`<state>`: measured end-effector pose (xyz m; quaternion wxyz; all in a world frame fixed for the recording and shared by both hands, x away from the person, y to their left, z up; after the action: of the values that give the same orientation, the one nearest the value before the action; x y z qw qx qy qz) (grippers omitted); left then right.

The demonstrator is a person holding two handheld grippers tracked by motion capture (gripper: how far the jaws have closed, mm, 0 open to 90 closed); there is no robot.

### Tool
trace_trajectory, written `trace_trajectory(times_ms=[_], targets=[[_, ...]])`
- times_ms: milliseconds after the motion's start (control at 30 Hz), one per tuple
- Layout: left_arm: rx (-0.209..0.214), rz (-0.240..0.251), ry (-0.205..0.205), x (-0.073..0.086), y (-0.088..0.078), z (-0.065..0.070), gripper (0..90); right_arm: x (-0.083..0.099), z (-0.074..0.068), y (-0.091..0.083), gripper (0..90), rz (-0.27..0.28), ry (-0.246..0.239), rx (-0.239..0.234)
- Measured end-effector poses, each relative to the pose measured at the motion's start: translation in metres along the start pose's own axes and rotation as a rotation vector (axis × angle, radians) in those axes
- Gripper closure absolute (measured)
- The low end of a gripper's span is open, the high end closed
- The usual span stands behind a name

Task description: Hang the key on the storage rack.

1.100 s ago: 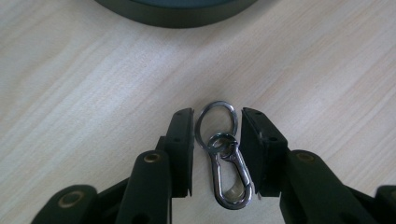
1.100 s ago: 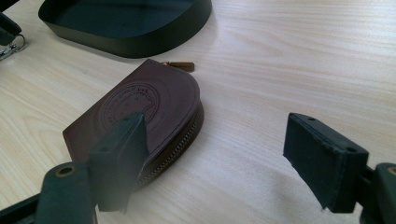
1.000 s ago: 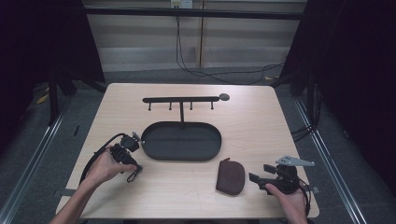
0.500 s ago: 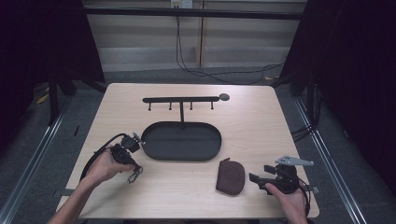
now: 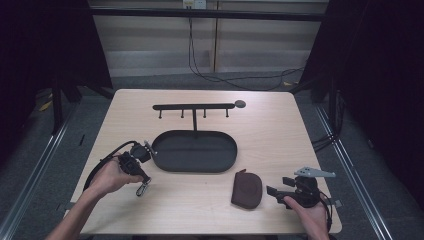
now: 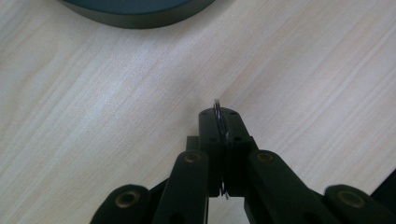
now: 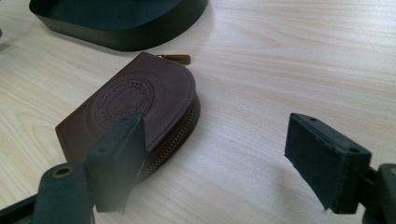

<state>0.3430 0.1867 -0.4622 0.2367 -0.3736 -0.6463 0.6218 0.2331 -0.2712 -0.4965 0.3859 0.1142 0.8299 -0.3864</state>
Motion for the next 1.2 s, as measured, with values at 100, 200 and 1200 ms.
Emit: trace_trajectory(times_ms=[100,200,1200], targets=[[-0.026,0.018,0.017,-0.001,-0.007,0.000,89.0,0.000,0.000,0.000,20.4,0.000,0.007,0.001],[-0.022,0.021,0.025,-0.001,-0.014,0.000,89.0,0.000,0.000,0.000,20.4,-0.002,0.004,-0.002],[-0.065,0.007,0.070,-0.017,-0.064,-0.007,89.3,0.000,0.000,0.001,20.3,-0.002,0.009,-0.003]])
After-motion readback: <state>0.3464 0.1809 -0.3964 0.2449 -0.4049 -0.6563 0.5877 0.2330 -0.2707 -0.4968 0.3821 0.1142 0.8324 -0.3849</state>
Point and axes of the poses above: each handheld gripper's, and its own axes: y roughly forward along the jaws, x roughly out of its underside, z roughly to its right, the point moved 3 cm from there along y, roughly forward along the jaws, and after that the axes turned 15 degrees about -x, right-handed, at the moved point
